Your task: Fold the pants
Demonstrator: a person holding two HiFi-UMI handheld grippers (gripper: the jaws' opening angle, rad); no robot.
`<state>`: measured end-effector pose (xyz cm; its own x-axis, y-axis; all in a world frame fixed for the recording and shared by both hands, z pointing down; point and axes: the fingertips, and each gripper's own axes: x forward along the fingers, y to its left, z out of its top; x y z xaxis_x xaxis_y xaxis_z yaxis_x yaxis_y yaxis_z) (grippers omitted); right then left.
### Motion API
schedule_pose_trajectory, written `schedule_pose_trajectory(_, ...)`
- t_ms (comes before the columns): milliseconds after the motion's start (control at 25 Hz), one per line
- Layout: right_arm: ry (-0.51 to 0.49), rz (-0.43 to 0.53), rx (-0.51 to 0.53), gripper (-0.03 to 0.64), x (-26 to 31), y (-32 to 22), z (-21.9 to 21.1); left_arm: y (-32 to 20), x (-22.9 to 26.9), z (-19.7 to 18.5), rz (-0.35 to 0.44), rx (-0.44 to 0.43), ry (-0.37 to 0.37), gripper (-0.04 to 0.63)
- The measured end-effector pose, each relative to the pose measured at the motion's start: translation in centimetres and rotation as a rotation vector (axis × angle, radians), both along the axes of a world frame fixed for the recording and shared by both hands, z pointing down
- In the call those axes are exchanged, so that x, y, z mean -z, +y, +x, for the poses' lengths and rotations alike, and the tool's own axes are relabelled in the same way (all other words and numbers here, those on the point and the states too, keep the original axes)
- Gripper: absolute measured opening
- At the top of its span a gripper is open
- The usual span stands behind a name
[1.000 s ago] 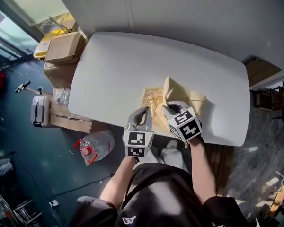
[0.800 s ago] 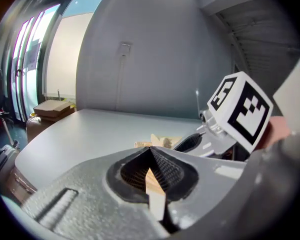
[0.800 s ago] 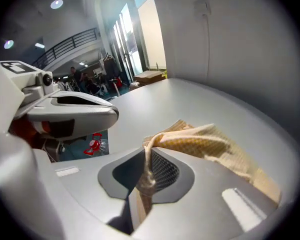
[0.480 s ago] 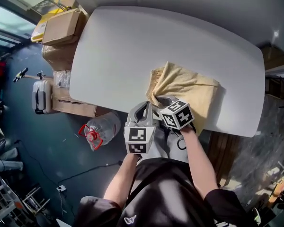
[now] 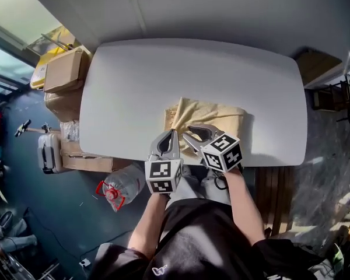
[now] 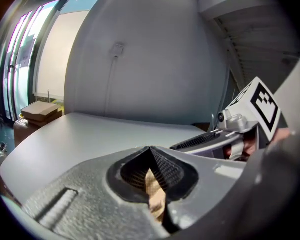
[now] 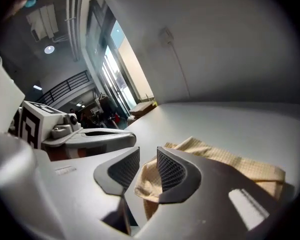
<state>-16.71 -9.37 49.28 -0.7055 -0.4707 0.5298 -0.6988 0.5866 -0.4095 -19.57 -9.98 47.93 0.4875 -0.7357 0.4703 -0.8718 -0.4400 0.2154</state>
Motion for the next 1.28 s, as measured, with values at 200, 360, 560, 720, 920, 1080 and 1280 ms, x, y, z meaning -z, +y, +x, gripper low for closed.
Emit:
schedule_pose_trajectory(200, -0.043, 0.209, -0.157, 0.027, 7.1, -2.7, 6.7, -3.2, 5.2, 6.5, 0.129, -0.127, 0.039, 0.003)
schedule_pose_trajectory(360, -0.004, 0.4, -0.287, 0.003, 13.1, -2.2, 13.1, -2.8, 9.0, 11.2, 0.163, -0.17, 0.09, 0.005)
schedule_pose_trajectory(560, 0.039, 0.64, -0.506, 0.003, 19.0, -1.5, 19.2, -2.9, 13.4, 16.1, 0.273, -0.239, 0.11, 0.004)
schedule_pose_trajectory(720, 0.049, 0.694, -0.544, 0.003, 21.2, -1.1, 21.3, -2.9, 16.2, 18.4, 0.343, -0.262, 0.127, 0.003)
schedule_pose_trajectory(920, -0.029, 0.748, -0.542, 0.003, 24.4, 0.1, 22.0, -2.6, 19.2, 17.4, 0.453, -0.224, 0.068, 0.003)
schedule_pose_trajectory(1080, 0.001, 0.763, -0.555, 0.003, 24.7, -0.3, 22.4, -3.1, 21.1, 16.2, 0.51, -0.171, 0.087, 0.003)
schedule_pose_trajectory(1280, 0.011, 0.762, -0.53, 0.003, 24.6, -0.8, 21.8, -3.0, 22.2, 15.5, 0.499, -0.156, 0.125, 0.003)
